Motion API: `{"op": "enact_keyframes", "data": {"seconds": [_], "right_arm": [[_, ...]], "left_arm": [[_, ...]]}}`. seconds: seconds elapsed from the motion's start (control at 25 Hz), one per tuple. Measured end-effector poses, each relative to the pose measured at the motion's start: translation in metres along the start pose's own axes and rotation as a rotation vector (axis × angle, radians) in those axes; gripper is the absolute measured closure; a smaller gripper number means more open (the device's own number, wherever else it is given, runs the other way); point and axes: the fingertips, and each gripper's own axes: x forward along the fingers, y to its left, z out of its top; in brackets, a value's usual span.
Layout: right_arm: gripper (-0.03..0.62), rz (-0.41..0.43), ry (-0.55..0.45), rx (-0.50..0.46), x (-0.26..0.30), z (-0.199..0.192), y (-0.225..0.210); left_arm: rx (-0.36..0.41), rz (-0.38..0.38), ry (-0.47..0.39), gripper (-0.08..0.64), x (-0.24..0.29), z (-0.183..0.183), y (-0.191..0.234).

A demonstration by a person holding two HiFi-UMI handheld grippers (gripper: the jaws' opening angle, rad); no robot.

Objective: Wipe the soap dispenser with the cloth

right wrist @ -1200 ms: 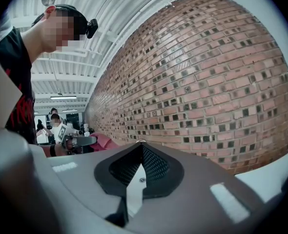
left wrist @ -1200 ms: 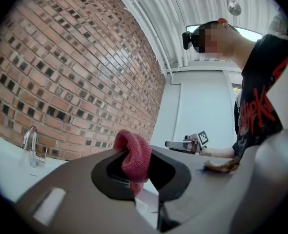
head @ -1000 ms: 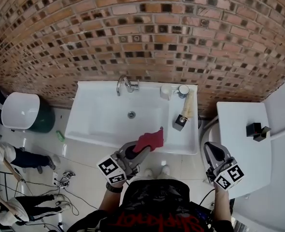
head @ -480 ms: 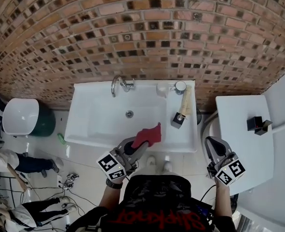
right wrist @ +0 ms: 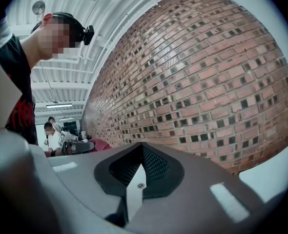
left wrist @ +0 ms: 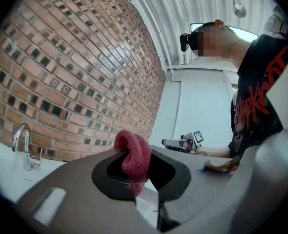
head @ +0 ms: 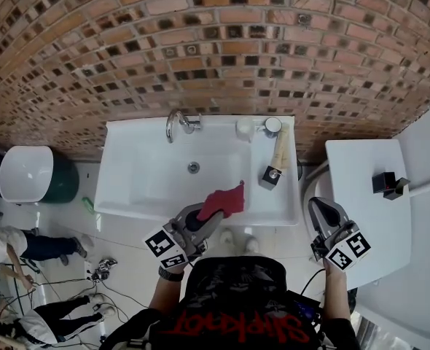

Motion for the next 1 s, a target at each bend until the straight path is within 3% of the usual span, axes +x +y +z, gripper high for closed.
{"op": "enact_keyframes", "data": {"seconds": [0.2,0.32,0.56,0.68,1.0], "right_arm": [[0.591,-0.015,0.075,-0.100,0.019,-0.016,-0.007],[0.589,0.007,0.185,-0.174,0.030,-0.048,-0.014],[0.479,0.023,0.437,-0.246,0.057,-0.126,-0.050],[0.332,0.051,0.575,-0.278,0.079,-0.170,-0.070],[0.258,0.065,0.819,-0.354,0.134,-0.271,-0.131]], "left_arm": [[0.007,0.005,0.002,0.515,-0.008,0.001,0.008],[0.003,0.011,0.001,0.515,-0.011,-0.001,0.011],[-0.019,0.043,0.010,0.515,-0.019,-0.006,0.018],[-0.022,0.074,0.009,0.515,-0.027,-0.007,0.021],[-0.015,0.170,-0.008,0.515,-0.045,-0.006,0.019]]}}
